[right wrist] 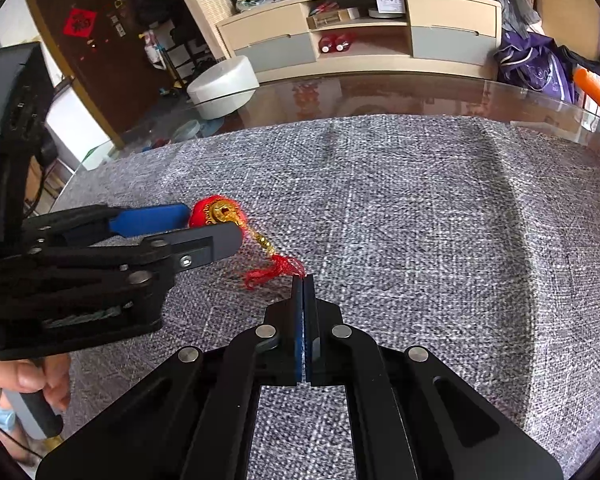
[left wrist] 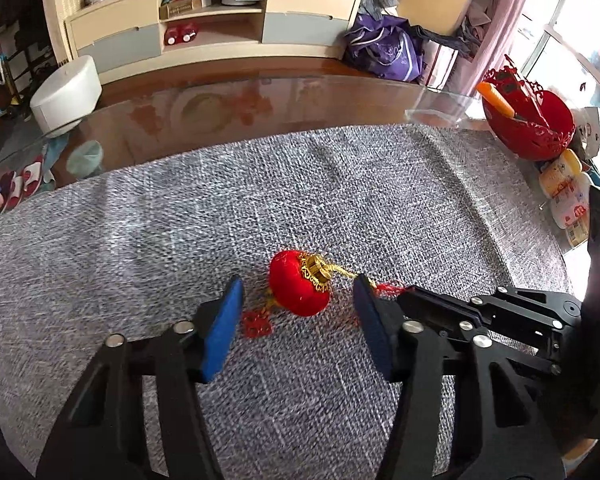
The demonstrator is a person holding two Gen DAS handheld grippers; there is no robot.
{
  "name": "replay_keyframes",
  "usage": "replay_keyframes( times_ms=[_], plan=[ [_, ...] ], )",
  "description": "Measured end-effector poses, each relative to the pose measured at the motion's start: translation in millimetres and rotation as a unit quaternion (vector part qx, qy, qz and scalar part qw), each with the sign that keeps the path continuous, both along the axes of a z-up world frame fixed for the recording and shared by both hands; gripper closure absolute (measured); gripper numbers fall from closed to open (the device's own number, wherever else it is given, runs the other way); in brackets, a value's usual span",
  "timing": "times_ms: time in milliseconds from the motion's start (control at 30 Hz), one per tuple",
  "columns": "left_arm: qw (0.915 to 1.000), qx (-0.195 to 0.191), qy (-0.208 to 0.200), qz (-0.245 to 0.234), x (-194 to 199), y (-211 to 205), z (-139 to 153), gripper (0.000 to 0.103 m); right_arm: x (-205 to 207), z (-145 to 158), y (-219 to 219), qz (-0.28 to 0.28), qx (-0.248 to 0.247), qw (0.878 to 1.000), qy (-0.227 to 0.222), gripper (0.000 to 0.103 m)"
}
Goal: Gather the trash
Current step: 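Grasp the red lantern ornament with the left tool while the right tool pinches its tassel, then carry the red lantern down into the grey bin and open both tools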
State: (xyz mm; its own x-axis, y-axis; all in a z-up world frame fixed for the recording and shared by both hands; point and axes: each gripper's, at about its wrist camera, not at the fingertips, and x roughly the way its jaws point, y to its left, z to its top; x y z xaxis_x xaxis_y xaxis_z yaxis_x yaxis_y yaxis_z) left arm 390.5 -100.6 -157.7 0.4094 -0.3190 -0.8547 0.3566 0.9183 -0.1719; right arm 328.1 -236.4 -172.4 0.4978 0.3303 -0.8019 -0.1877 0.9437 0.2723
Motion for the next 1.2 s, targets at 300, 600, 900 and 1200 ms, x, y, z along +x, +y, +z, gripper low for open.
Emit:
replay_keyframes(
  times_ms=[300, 600, 900, 1200],
  plan=[
    [0.9996, -0.022, 0.014, 0.006, 12, -4, -7, 0.072, 3, -1, 3, 0.006, -0.004, 1.000, -0.005, 0.101],
    [0.9997, -0.025, -0.003, 0.003, 0, 3, 9, 0.072, -2, 7, 12, 0.011, -0.003, 1.000, -0.013, 0.101],
    [0.9978, -0.038, -0.054, -0.002, -54, 20, 76, 0.072, -44, 68, 17, 0.010, -0.009, 0.997, -0.070, 0.101],
    [0.9956, -0.038, -0.085, -0.004, -136, 36, 118, 0.072, -109, 118, 21, 0.023, -0.025, 0.994, -0.104, 0.101]
  ],
)
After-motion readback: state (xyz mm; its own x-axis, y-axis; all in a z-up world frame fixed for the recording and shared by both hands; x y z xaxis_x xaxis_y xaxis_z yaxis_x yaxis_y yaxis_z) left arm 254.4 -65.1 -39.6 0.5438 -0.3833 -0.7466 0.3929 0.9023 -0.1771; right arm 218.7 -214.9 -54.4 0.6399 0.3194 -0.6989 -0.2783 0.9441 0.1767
